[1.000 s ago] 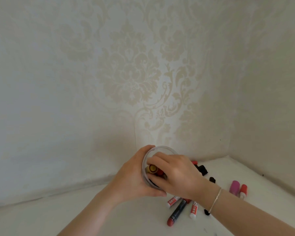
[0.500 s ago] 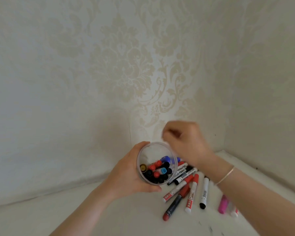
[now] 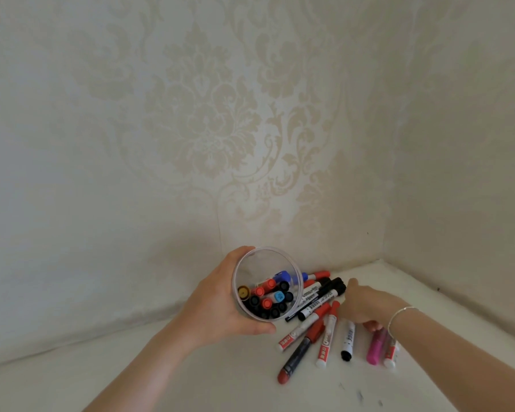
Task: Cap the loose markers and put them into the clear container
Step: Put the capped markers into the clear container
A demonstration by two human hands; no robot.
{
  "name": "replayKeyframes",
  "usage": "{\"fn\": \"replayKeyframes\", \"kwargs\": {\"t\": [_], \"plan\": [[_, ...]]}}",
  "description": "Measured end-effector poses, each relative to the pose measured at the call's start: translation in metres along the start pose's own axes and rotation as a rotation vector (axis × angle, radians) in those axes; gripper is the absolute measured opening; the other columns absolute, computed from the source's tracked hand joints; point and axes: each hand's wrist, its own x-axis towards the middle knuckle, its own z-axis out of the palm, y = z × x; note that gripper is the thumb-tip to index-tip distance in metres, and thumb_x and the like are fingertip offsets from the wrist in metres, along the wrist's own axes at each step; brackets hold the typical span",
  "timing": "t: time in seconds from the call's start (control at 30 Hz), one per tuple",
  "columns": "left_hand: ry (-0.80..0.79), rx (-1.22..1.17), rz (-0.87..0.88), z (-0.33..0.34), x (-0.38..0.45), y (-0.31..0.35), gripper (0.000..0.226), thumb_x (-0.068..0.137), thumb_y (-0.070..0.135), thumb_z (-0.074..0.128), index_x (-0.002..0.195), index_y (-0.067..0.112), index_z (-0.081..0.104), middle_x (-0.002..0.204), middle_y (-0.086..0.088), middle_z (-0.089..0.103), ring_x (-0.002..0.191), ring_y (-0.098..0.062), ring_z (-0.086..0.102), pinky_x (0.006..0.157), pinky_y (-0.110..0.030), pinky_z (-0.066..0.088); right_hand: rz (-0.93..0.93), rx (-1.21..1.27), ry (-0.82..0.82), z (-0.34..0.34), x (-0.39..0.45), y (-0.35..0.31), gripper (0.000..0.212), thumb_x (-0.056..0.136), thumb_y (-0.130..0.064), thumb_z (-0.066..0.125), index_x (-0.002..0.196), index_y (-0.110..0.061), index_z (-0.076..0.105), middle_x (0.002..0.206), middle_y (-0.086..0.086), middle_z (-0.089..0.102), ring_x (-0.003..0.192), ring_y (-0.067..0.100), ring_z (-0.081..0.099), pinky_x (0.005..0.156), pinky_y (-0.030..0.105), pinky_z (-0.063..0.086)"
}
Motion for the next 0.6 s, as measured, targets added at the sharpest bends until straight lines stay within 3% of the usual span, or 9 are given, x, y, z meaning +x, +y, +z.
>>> {"fn": "replayKeyframes", "kwargs": {"t": [0.27,0.33,0.43,0.5,0.57,0.6], "plan": [[0.002,-0.010,-0.005,0.001,0.000,0.002,0.113,0.038,0.062,0.086,0.129,0.060,0.020,0.131,0.038,0.038,0.123,0.011,0.041,0.101,-0.020,0.041,0.038,0.111,0.029,0.010,0.021,-0.014,0.060,0.097,-0.016,0.040,0.140,0.005,0.004,0.072,0.002,0.042,0.057,0.010,0.039,0.048,0.025,0.033],[0.003,-0.010,-0.007,0.001,0.000,0.002,0.114,0.038,0.062,0.085,0.131,0.058,0.021,0.132,0.037,0.038,0.123,0.010,0.041,0.102,-0.022,0.042,0.051,0.113,0.058,0.013,0.028,-0.012,0.055,0.096,-0.016,0.042,0.138,0.003,0.012,0.077,0.003,0.047,0.057,0.009,0.038,0.053,0.025,0.036],[-0.006,-0.004,-0.011,0.001,0.001,0.002,0.114,0.038,0.063,0.085,0.132,0.057,0.020,0.132,0.037,0.038,0.123,0.009,0.041,0.103,-0.023,0.042,0.053,0.177,0.137,0.019,0.044,-0.003,0.059,0.085,-0.017,0.061,0.132,0.003,0.031,0.105,0.013,0.058,0.062,0.014,0.045,0.070,0.025,0.050],[-0.009,0.000,-0.012,0.001,0.001,0.002,0.114,0.039,0.061,0.086,0.132,0.057,0.020,0.132,0.037,0.038,0.123,0.009,0.041,0.102,-0.022,0.041,0.053,0.159,0.108,0.019,0.043,-0.003,0.050,0.084,-0.014,0.059,0.124,0.002,0.034,0.091,0.008,0.054,0.061,0.014,0.048,0.055,0.022,0.047],[-0.005,0.001,-0.011,0.001,0.000,0.003,0.114,0.039,0.061,0.086,0.131,0.058,0.020,0.132,0.037,0.039,0.123,0.009,0.041,0.102,-0.022,0.041,0.009,0.089,0.095,0.016,0.041,-0.002,0.017,0.087,-0.015,0.056,0.096,-0.007,0.044,0.074,0.001,0.045,0.055,0.008,0.044,0.042,0.017,0.035],[-0.004,0.001,-0.010,0.001,0.000,0.003,0.113,0.039,0.062,0.086,0.130,0.059,0.020,0.132,0.037,0.038,0.123,0.009,0.041,0.102,-0.022,0.041,-0.012,0.082,0.100,0.012,0.039,-0.001,0.014,0.087,-0.015,0.056,0.081,-0.011,0.044,0.070,0.000,0.044,0.054,0.007,0.043,0.041,0.015,0.034]]}}
